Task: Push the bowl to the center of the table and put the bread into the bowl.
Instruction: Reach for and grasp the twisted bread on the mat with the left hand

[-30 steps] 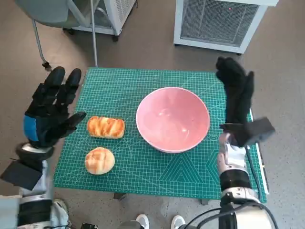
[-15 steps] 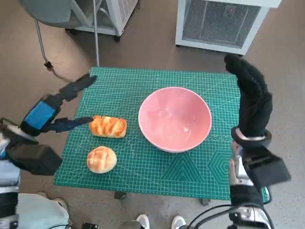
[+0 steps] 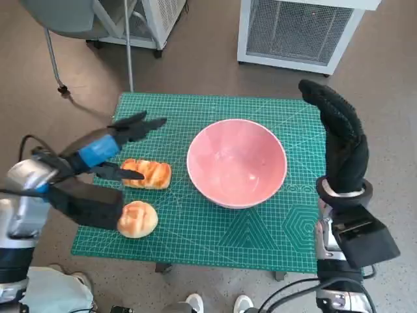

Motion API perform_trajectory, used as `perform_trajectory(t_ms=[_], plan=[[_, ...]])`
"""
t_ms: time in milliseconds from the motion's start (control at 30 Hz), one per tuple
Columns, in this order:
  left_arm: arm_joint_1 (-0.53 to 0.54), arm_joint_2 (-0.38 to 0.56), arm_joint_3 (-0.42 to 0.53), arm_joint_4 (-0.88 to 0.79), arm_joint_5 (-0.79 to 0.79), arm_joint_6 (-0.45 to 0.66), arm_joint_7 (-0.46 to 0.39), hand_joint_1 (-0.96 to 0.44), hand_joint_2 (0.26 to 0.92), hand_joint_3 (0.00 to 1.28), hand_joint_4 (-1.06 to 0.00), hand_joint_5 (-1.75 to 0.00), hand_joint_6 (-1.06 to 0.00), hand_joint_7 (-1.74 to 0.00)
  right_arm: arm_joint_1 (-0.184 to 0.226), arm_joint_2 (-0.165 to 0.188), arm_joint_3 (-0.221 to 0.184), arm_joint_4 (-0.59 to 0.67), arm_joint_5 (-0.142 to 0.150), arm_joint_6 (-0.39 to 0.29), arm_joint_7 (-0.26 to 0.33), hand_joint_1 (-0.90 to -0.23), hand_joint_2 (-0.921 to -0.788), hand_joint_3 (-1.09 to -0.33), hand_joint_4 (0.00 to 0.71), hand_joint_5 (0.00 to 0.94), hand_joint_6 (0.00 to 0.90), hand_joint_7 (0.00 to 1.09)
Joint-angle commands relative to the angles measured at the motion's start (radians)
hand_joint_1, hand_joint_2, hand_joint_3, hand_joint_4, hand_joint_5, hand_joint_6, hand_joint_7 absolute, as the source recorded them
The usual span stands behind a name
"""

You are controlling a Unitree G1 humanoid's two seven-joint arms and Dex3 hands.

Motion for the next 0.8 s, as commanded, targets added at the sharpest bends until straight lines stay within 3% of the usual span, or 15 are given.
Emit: perform_trajectory(t_ms=[33,267,800], plan=[[-0.052,-0.014,-0.048,-0.003,0.045,0.062,-0.045,-0.06,0.747,0.00,0.00,0.00,-0.13,0.00,0.031,0.000,0.007,-0.018,-0.023,0.023,-0.010,-0.511,-0.921,-0.833,0.274,0.012,-0.001,0.61],[-0.078,-0.062,-0.088,0.028,0.077,0.185,-0.082,-0.10,0.734,0.00,0.00,0.00,-0.13,0.00,0.044,-0.003,0.009,-0.041,-0.017,0.041,-0.010,-0.515,-0.921,-0.834,0.273,0.012,-0.001,0.61],[-0.106,-0.068,-0.146,0.022,0.141,0.384,-0.214,-0.19,0.681,0.00,0.00,0.00,-0.10,0.00,0.064,-0.002,0.005,-0.075,0.011,0.077,-0.005,-0.523,-0.921,-0.830,0.272,0.012,-0.001,0.60]])
